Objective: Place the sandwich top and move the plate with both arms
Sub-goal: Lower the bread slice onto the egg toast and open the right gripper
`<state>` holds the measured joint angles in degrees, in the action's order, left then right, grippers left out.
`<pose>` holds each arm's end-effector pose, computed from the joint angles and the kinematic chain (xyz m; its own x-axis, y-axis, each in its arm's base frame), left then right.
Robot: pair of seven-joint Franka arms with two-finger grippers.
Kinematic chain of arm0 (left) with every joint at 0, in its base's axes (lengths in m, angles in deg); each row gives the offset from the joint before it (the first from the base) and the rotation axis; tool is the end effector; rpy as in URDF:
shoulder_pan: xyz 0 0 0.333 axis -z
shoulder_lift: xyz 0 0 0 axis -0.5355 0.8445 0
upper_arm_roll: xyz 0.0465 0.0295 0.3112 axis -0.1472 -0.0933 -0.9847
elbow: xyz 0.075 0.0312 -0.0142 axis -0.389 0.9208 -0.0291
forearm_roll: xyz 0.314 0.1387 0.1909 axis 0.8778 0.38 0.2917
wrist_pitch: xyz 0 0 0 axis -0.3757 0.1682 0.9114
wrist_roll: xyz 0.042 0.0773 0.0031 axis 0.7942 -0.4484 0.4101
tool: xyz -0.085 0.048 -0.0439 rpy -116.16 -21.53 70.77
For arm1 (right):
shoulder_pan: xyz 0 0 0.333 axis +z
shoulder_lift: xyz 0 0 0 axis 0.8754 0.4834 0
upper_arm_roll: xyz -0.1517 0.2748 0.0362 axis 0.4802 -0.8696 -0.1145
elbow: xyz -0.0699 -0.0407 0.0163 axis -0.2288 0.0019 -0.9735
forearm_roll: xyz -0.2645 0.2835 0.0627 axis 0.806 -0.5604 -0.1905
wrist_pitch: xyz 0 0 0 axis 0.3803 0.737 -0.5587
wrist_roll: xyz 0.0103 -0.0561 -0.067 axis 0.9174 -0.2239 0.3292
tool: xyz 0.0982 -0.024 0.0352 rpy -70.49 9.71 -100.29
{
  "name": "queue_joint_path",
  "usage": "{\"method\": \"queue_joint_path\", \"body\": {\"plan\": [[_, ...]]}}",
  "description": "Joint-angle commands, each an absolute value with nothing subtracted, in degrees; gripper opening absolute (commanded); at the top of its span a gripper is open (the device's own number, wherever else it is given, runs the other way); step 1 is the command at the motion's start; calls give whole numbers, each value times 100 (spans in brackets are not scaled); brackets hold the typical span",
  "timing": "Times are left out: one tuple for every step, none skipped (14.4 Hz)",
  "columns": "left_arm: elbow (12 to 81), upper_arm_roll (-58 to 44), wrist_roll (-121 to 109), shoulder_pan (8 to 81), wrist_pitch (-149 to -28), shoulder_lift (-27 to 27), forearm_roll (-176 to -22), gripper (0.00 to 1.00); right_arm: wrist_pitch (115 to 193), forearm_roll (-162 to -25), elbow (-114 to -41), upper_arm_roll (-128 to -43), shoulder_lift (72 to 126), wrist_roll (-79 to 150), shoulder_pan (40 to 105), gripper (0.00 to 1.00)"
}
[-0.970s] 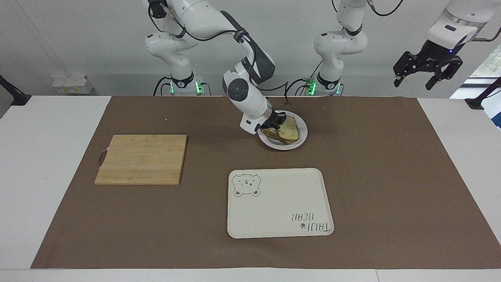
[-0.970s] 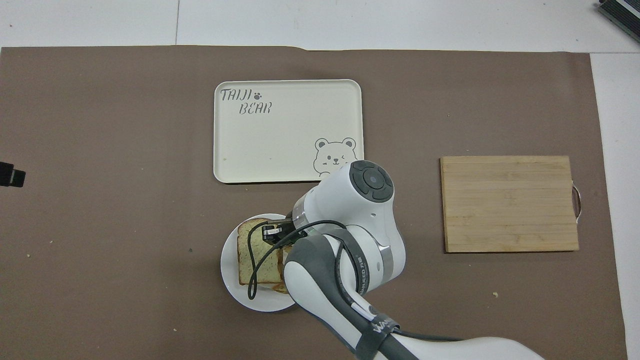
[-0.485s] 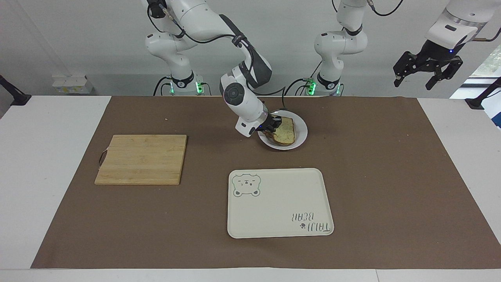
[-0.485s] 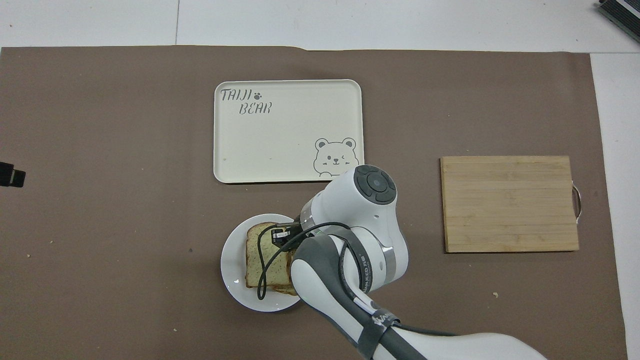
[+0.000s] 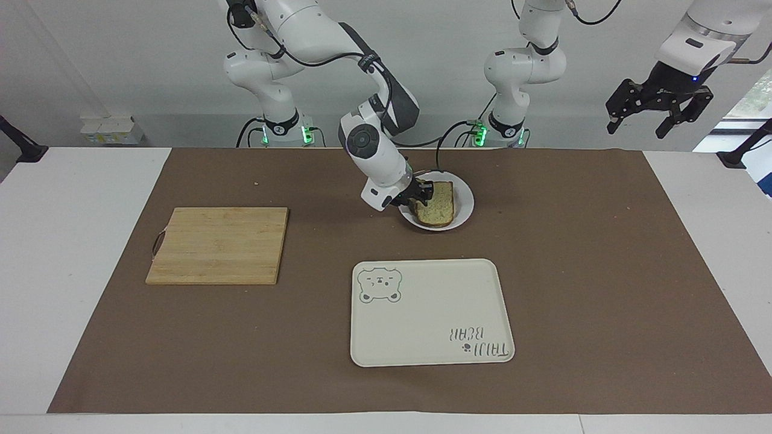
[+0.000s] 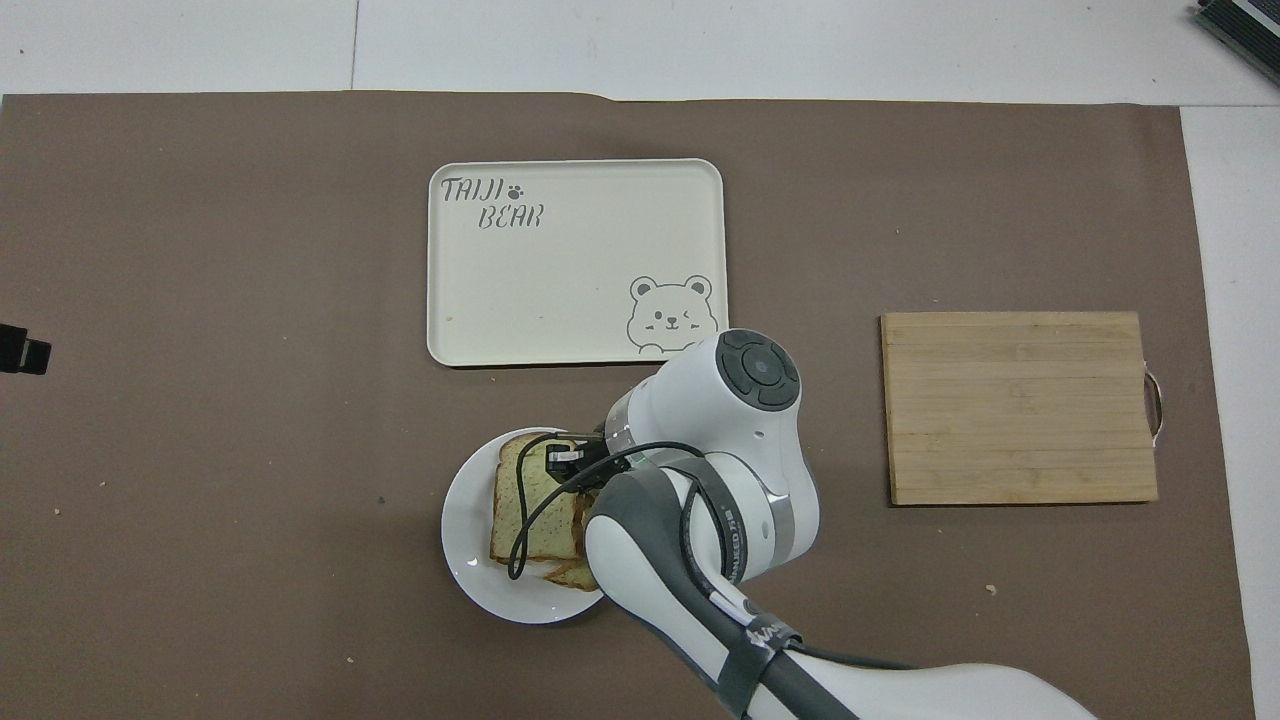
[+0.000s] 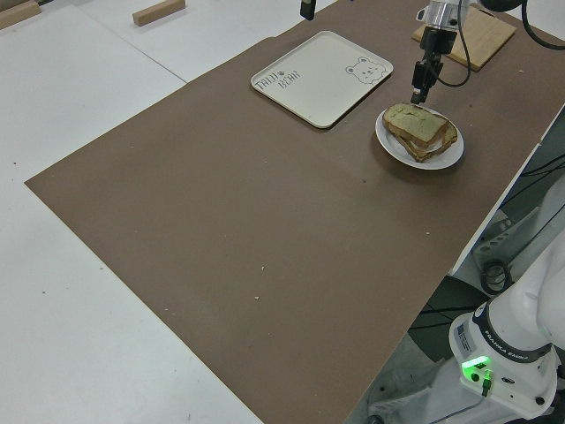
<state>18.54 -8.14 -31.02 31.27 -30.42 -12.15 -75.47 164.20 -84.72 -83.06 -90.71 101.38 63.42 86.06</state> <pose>0.5225 -0.0066 0.6964 0.9844 -0.1753 0.0140 -0.1755 -0.9842 0.0210 0.4919 0.3792 0.3407 0.9837 0.0804 -0.1607 0.0245 -0.9459 -0.3237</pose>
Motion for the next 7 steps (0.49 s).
{"method": "queue_joint_path", "body": {"plan": [[1948,-786,-3067,3071,-3051,-1320,-7539,100,16481,-7733,-8257,-9081,10004,6461,8369,100],[1948,-777,-3015,3071,-3060,-1311,-7539,100,16437,-7644,-8204,-9072,9925,6453,8220,100],[1948,-777,-3015,3132,-3034,-1320,-7539,100,16402,-7513,-8195,-9063,9829,6453,8071,100],[1983,-777,-3006,3141,-2972,-1337,-7539,100,16375,-7329,-8194,-9063,9723,6453,7965,100],[1992,-769,-3006,3141,-2859,-1355,-7539,100,16297,-7153,-8194,-9063,9644,6453,7807,100],[2009,-769,-2997,3141,-2805,-1381,-7539,100,16200,-7003,-8194,-9063,9547,6453,7623,100],[2088,-742,-3032,3141,-2822,-1399,-7556,100,16078,-6889,-8203,-9063,9433,6461,7534,100]]}}
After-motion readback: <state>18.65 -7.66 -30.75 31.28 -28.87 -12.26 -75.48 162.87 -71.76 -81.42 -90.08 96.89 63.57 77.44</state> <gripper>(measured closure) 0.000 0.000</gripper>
